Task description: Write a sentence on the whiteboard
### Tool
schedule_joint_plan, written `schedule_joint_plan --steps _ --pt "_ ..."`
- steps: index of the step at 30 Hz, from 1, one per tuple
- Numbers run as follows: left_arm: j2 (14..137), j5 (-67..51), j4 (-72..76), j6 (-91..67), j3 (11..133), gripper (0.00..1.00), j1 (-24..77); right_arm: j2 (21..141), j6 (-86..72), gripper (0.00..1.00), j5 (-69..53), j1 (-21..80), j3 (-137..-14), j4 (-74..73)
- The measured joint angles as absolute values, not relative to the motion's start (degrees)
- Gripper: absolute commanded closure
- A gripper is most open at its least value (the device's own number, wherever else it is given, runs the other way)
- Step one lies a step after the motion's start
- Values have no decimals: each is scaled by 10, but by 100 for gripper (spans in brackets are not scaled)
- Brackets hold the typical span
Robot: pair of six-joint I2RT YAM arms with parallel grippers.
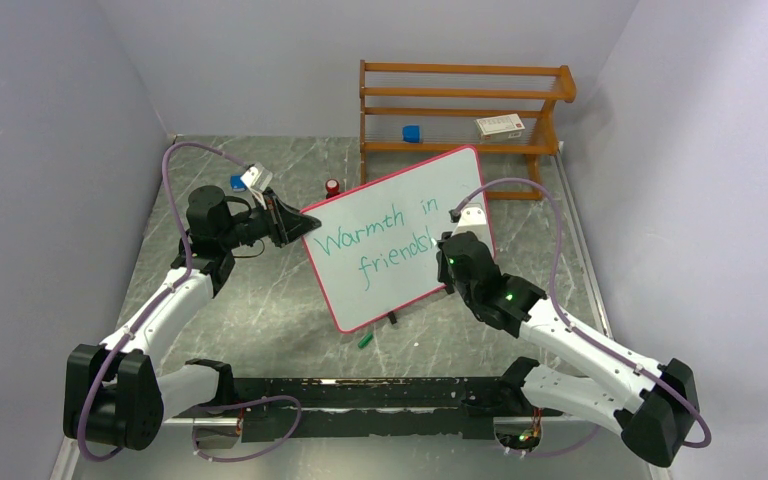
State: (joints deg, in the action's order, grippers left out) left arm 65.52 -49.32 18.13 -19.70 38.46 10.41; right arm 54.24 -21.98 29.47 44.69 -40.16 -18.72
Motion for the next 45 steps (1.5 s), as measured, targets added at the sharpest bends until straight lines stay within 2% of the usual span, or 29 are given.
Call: schedule_joint_plan --steps 45 --pt "655 -493 181 -197 385 95 103 522 -244 100 302 432 -389 -219"
